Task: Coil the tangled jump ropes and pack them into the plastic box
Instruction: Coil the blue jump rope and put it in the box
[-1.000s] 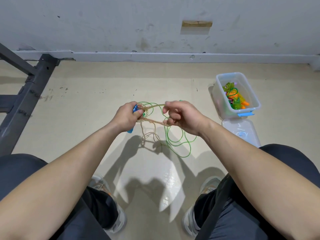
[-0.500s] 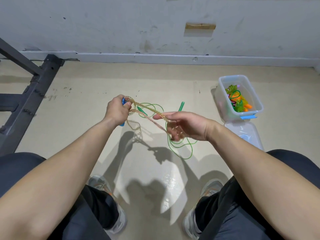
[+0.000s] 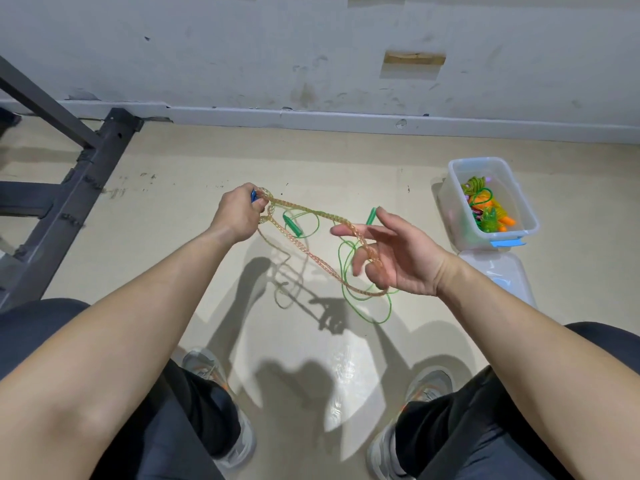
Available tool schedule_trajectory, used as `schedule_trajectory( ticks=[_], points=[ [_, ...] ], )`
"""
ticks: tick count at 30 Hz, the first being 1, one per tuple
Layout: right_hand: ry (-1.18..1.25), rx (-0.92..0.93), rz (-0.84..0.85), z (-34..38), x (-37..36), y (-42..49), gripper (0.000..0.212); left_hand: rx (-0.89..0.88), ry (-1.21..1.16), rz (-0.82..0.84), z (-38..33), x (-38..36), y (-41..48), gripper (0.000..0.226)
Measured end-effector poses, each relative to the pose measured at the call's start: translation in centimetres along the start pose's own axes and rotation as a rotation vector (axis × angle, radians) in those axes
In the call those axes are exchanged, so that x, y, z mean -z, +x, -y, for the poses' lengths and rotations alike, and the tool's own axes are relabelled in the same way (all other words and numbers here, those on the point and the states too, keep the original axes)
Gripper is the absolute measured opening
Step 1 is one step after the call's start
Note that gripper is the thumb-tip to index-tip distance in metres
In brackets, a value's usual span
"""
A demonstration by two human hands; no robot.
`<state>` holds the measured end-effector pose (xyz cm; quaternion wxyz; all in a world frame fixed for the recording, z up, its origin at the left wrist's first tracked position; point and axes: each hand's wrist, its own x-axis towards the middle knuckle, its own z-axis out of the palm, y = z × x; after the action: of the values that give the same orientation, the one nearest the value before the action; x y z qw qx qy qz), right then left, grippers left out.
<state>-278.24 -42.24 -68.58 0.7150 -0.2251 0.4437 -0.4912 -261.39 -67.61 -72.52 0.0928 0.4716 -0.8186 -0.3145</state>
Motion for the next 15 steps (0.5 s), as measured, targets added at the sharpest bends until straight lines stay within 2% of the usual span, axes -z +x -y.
schedule_trajectory(
  ticks=[4,9,12,13,15],
  points=[
    [0.073,0.039,-0.001,0.2,0.4,-0.5,0.070,0.039,0.022,-0.006,0.0,0.7,0.4,0.009],
    [-0.066,-0.059,-0.027,-0.1,1.3,-0.8,0.055,0.011,0.107,-0.009,0.8,2.5,1.0,0.010],
    [-0.111,-0.048,-0.073,-0.7,1.6,-1.0,0.035,-0.037,0.201,0.043,1.2,3.8,1.1,0.014],
    [-0.154,-0.059,-0.091,-0.8,1.6,-1.2,0.031,-0.053,0.225,0.058,1.3,4.2,1.2,0.015],
    [-0.386,-0.113,-0.139,-1.1,1.7,-1.4,0.023,-0.095,0.277,0.074,1.6,5.1,1.5,0.017]
  ],
)
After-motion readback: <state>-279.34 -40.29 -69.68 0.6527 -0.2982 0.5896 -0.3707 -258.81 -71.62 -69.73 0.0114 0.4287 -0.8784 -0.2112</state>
